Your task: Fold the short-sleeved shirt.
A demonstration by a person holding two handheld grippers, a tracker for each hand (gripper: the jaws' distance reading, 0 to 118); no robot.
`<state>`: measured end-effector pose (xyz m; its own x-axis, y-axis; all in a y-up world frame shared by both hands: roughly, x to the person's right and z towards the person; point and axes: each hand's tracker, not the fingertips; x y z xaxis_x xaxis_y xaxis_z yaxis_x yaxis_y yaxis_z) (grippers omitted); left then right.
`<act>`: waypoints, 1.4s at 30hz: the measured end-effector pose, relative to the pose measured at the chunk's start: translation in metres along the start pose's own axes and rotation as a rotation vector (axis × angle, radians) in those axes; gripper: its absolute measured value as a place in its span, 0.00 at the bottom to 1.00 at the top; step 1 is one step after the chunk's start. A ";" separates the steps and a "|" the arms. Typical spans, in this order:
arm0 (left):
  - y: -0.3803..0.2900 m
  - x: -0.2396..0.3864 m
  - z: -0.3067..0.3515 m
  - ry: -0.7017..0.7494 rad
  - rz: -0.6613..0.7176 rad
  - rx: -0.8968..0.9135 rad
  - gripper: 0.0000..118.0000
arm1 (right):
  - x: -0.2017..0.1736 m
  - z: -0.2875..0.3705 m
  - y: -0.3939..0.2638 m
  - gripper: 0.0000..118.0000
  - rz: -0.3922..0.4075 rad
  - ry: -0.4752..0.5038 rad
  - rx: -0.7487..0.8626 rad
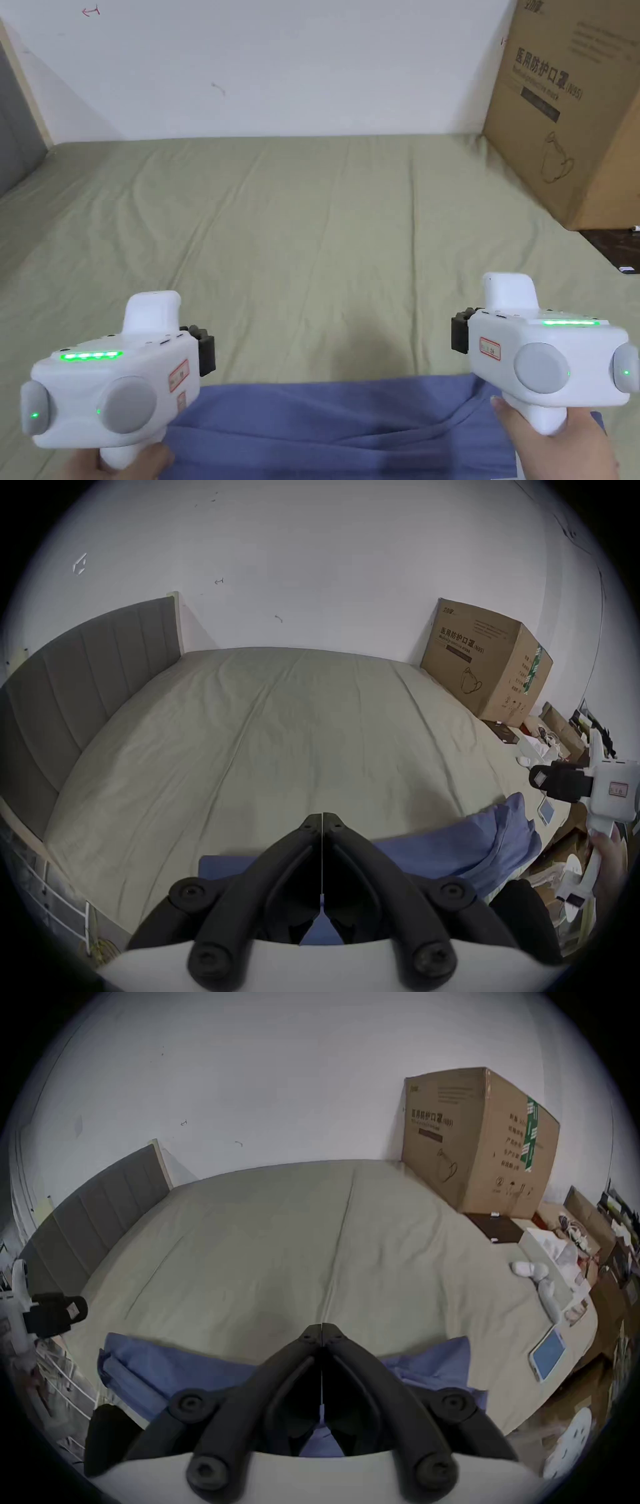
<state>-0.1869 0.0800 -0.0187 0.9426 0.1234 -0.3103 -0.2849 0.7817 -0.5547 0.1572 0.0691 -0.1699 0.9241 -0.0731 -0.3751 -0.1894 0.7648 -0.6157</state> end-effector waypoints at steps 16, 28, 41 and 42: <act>-0.071 -0.234 -0.054 -0.527 0.657 -0.249 1.00 | -0.001 -0.002 -0.011 0.00 -0.037 0.127 -0.145; -0.127 -0.211 -0.155 -0.946 0.865 -0.421 0.97 | -0.022 -0.004 -0.002 0.00 0.001 0.136 -0.199; -0.066 -0.195 -0.099 -0.396 0.398 -0.409 0.05 | -0.024 -0.007 -0.007 0.00 -0.004 0.174 -0.209; -0.057 -0.182 -0.079 -0.315 0.345 -0.389 0.05 | -0.021 -0.010 -0.002 0.00 0.049 0.189 -0.129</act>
<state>-0.3559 -0.0347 0.0085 0.7737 0.5514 -0.3120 -0.5701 0.3912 -0.7225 0.1352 0.0628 -0.1677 0.8364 -0.1655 -0.5225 -0.2849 0.6832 -0.6723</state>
